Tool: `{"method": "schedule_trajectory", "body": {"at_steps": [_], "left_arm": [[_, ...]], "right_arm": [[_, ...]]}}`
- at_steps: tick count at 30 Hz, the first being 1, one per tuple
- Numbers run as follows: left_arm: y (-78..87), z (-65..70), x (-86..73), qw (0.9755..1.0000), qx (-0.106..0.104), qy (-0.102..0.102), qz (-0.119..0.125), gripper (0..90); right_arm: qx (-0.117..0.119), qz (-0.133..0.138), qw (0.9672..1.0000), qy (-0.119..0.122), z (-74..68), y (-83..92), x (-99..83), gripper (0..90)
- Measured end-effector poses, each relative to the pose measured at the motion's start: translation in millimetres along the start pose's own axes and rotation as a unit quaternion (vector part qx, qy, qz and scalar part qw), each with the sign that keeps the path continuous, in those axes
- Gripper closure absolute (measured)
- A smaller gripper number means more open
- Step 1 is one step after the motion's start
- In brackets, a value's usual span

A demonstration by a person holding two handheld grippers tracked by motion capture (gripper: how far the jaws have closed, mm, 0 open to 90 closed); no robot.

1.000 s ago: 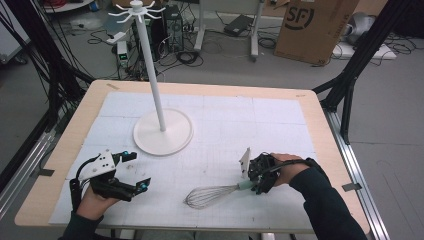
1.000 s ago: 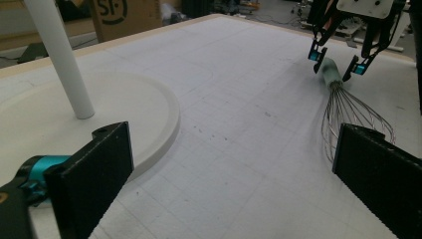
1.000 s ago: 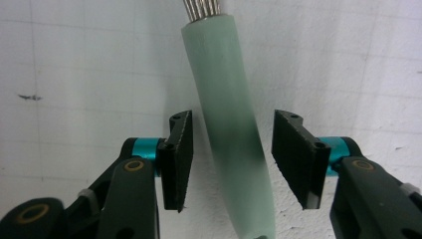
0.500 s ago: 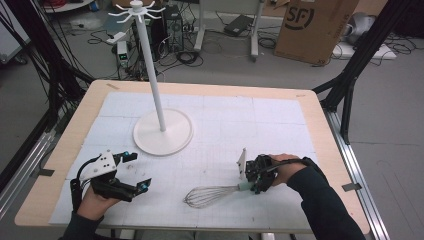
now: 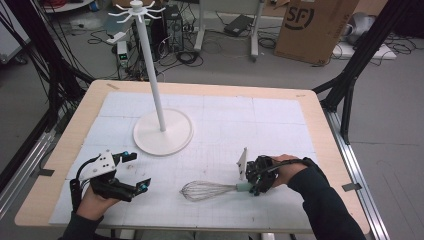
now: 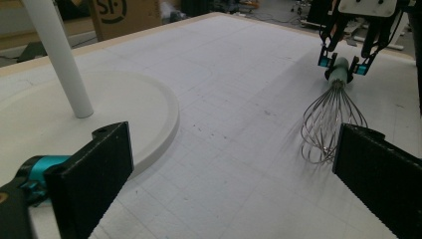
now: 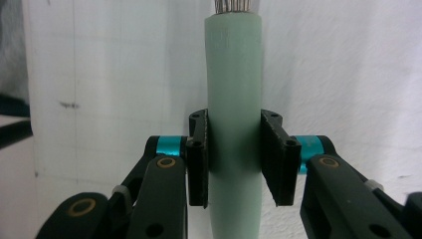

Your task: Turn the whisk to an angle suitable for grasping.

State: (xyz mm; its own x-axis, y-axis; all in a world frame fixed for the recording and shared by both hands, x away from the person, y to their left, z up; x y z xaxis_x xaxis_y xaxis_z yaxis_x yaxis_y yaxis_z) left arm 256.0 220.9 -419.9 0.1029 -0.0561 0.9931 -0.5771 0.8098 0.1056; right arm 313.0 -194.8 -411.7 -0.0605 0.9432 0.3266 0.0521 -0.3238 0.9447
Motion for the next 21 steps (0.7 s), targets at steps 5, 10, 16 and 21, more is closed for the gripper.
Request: {"method": "schedule_trajectory", "body": {"at_steps": [5,10,16,21], "left_arm": [[0.2,0.0,0.0,1.0,0.0,0.0,0.001,3.2],[0.3,-0.2,0.1,1.0,-0.001,0.001,0.0,3.2],[0.8,-0.4,0.2,1.0,-0.002,0.002,0.001,3.2],[0.2,0.5,0.0,1.0,-0.007,0.004,0.0,3.2]], "right_arm": [[0.001,0.022,0.9997,-0.006,-0.1,2.2,4.3,67.7],[-0.003,0.031,0.9995,-0.007,1.3,0.1,8.3,67.8],[-0.005,0.034,0.9994,0.003,5.3,-4.3,18.2,67.7],[-0.001,0.04,0.9991,0.016,8.0,-9.8,29.2,67.7]]}}
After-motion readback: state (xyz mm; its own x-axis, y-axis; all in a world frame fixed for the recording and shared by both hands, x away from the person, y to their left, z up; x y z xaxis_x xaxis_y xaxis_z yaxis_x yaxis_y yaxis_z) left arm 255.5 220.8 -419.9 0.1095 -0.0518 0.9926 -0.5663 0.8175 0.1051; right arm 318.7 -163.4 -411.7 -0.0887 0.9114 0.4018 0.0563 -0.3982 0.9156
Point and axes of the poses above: each handheld gripper's, and its own axes: y roughly backward along the jaws, x roughly out of its top, z roughly to its right, the point moved 1 cm from there along -y, roughly forward along the jaws, and after that the axes turned 11 degrees about z, right-handed, at the moved point
